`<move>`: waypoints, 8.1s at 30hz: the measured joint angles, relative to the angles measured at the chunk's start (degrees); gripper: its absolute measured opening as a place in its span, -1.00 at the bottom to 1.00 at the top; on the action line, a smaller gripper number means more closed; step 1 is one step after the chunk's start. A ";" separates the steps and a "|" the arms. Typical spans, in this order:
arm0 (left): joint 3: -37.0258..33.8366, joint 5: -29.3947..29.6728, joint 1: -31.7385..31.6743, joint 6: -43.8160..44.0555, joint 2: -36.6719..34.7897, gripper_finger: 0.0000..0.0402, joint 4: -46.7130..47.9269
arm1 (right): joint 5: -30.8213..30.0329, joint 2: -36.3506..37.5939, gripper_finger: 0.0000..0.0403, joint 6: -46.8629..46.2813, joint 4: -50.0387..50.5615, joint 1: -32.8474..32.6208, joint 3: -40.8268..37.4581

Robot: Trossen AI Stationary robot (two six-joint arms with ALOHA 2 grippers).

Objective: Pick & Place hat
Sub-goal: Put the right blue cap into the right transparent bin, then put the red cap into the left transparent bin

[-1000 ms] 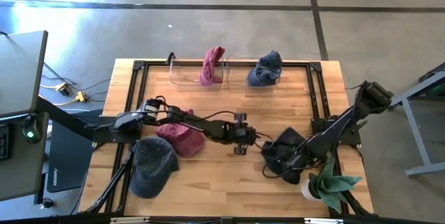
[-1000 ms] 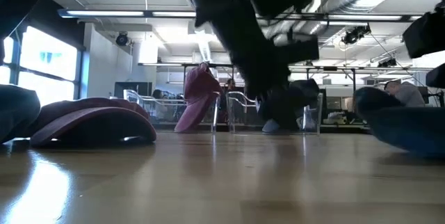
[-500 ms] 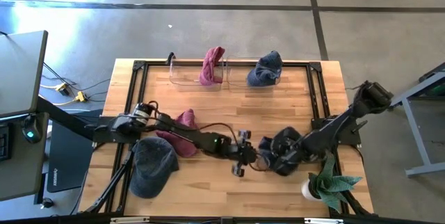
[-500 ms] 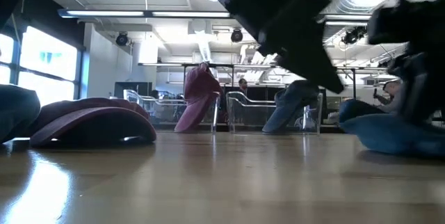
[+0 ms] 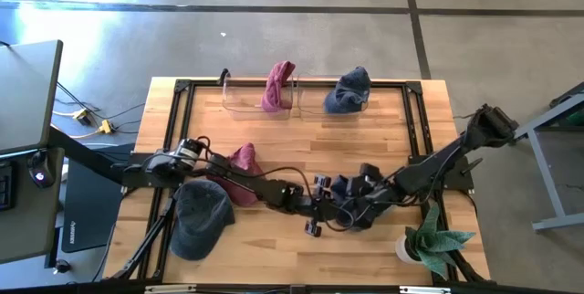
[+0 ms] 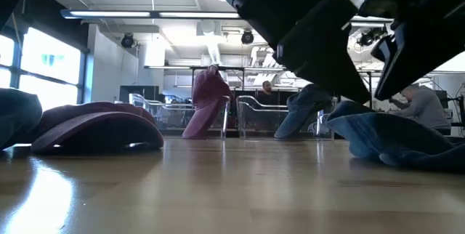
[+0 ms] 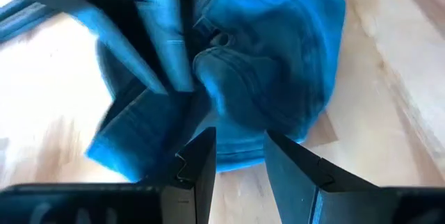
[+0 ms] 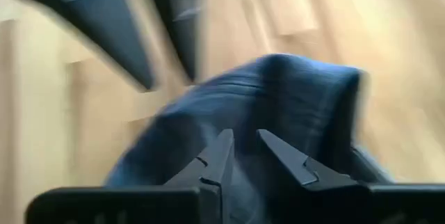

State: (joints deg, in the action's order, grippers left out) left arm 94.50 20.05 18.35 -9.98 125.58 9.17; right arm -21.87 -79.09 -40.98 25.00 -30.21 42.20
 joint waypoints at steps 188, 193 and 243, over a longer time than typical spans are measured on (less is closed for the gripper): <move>-23.64 23.02 13.72 33.80 -9.68 -0.42 18.77 | 21.11 -0.69 -0.54 32.06 -20.87 66.64 7.78; -23.65 22.76 13.75 33.80 -9.68 -0.42 18.78 | 15.17 -4.89 -0.78 33.64 -15.18 68.11 7.76; -64.23 -2.52 -10.31 55.68 -55.68 -0.15 1.05 | -5.49 -12.09 -0.90 16.47 -12.62 2.40 7.50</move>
State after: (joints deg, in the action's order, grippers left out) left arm 30.27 17.52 8.05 45.69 69.90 10.22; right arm -27.36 -91.18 -24.51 12.37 -27.81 49.69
